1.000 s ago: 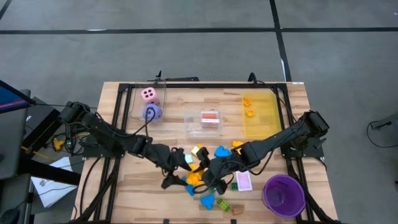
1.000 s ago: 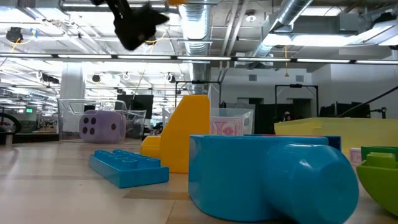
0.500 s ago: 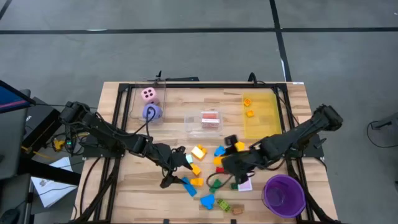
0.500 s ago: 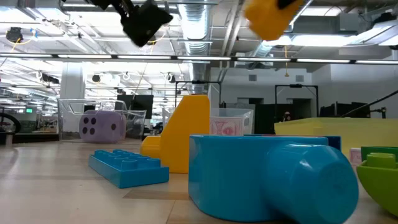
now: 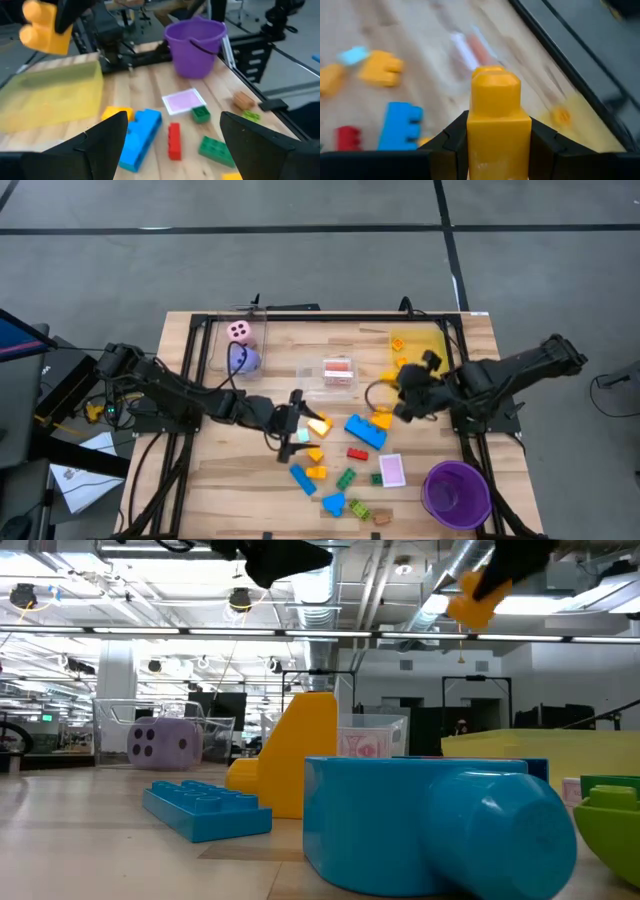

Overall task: Pick & Place Toys
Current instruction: Put the yellow game piece into the yellow bin

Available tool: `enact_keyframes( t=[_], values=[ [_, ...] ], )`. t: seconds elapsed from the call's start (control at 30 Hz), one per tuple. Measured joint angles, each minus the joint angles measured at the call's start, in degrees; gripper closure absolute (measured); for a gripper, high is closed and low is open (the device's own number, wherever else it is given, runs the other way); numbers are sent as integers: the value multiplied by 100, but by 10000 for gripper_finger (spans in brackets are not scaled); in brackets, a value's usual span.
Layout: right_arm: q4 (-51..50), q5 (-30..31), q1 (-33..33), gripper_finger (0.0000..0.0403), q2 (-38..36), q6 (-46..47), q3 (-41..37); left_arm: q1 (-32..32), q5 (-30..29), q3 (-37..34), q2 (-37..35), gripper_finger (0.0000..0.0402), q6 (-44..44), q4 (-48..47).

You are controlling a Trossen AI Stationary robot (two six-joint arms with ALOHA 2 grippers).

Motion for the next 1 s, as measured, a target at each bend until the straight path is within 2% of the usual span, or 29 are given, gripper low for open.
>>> enact_keyframes(
  t=[0.17, 0.27, 0.37, 0.73, 0.87, 1.0],
  values=[
    [-670, -14, -656, 275, -174, 1006, -170, 211, 2, 0, 0, 95, 16, 301],
    [-816, -22, -1127, 275, -184, 1182, -171, 288, 0, 0, 0, 98, 14, 386],
    [-834, -74, -1742, 275, -182, 975, -171, 311, 0, 0, 0, 100, 14, 454],
    [231, -1228, -4264, 270, 117, -523, -167, 298, 10, 0, 0, 101, -28, 390],
    [338, -1358, -4834, 269, 549, -596, -165, 282, 18, 0, 0, 100, -32, 329],
    [601, -1426, -5056, 269, 1059, -597, -171, 280, 20, 0, 0, 100, -50, 329]
  ],
)
